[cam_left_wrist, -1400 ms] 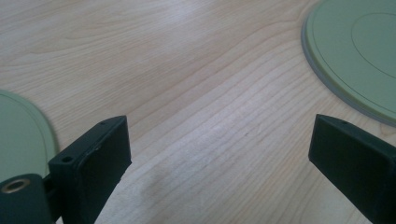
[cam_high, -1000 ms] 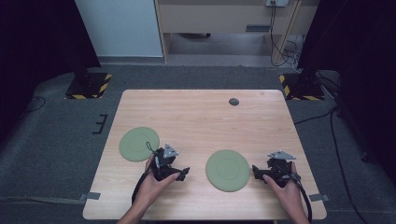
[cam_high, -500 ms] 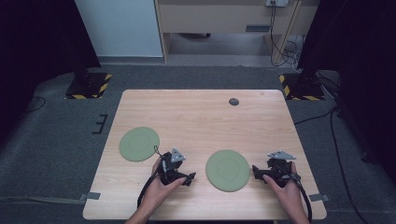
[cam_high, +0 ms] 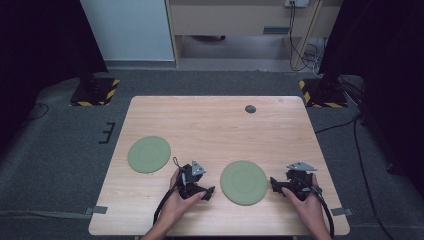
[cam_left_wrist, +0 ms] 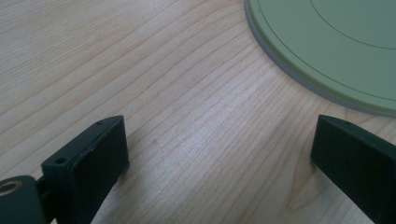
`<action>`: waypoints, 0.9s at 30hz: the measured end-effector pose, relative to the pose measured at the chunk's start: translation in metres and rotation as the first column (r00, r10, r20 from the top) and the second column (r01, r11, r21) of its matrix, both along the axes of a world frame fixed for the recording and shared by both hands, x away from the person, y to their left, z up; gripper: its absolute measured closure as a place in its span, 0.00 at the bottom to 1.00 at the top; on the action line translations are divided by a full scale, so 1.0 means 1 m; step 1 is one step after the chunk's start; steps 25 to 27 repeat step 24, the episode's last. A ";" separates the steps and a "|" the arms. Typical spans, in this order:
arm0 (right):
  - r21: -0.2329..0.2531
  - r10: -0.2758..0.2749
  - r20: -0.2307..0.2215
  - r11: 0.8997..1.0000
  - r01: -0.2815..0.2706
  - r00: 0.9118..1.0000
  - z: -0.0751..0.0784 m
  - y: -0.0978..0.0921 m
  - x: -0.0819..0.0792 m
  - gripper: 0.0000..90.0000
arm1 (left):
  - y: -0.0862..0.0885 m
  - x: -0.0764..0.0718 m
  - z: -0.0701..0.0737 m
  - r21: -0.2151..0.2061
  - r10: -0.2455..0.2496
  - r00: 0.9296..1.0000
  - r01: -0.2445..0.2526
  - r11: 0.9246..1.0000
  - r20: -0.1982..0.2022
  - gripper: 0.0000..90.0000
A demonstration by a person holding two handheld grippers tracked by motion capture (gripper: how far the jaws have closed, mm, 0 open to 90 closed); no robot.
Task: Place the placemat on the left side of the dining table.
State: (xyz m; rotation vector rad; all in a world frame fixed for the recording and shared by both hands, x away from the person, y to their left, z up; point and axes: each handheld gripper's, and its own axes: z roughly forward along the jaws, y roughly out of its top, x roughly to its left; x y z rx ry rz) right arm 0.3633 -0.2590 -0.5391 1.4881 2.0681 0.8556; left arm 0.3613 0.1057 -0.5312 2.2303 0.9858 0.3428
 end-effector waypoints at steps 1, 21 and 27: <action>0.000 0.000 0.000 1.000 0.000 1.000 0.000 0.000 0.000 0.01 | 0.000 0.000 0.000 -0.002 0.002 1.000 -0.002 1.000 0.002 0.03; 0.001 -0.001 -0.001 1.000 0.001 1.000 0.000 0.000 -0.001 0.01 | -0.001 0.003 -0.006 -0.014 0.026 0.998 -0.025 1.000 0.049 0.01; 0.003 -0.004 -0.002 1.000 0.004 1.000 0.000 0.000 -0.001 0.01 | -0.001 0.003 -0.006 -0.013 0.026 0.998 -0.026 1.000 0.049 0.00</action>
